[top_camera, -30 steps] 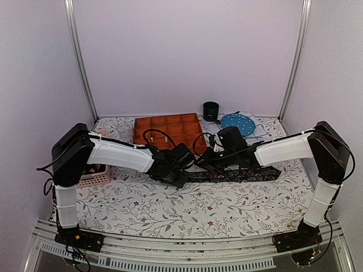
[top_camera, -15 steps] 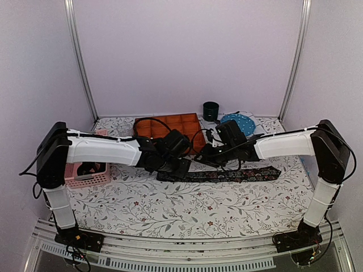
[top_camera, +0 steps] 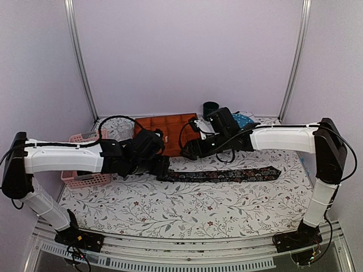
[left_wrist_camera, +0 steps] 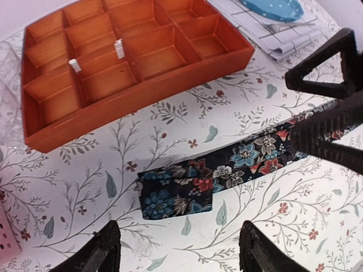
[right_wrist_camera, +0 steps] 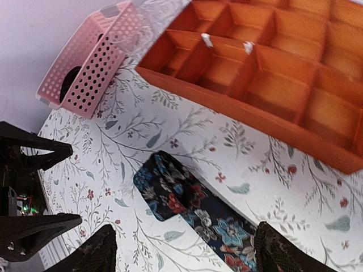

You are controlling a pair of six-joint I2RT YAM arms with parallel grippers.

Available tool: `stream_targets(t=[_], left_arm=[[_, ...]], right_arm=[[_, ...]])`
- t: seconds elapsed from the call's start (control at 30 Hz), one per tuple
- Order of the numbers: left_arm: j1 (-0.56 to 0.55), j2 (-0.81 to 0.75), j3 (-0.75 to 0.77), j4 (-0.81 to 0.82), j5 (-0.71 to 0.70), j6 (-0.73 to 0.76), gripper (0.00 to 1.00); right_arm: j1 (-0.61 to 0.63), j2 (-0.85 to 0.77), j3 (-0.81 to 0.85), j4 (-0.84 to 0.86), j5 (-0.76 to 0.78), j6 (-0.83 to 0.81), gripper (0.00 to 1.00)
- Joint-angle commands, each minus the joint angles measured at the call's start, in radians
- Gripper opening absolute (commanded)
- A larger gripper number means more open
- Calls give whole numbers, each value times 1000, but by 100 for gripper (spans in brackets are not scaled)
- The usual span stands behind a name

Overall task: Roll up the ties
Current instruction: Roll the tie at the center of the board.

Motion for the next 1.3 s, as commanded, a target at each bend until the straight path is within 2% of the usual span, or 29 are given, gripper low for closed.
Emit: stream_targets(t=[0.0,0.2,0.53,0.97,1.27], left_arm=[[13,-115,-93,14,-84,-92,70],[73,-226,-190,22,-75,-135,71],[148,-332,-309,37,-20,-165,72],[176,-343,-354,70,13,-149,72],[180,-342,-366,80,26,-149,72]], right_arm=[[73,143,121,-63,10,-249,84],[107,289,257,-112,-3,-400,86],[117,443,394,-163,26,-462,89],[138,572,487,-228,24,-525,94],[148,624,518,-252,35,-548,89]])
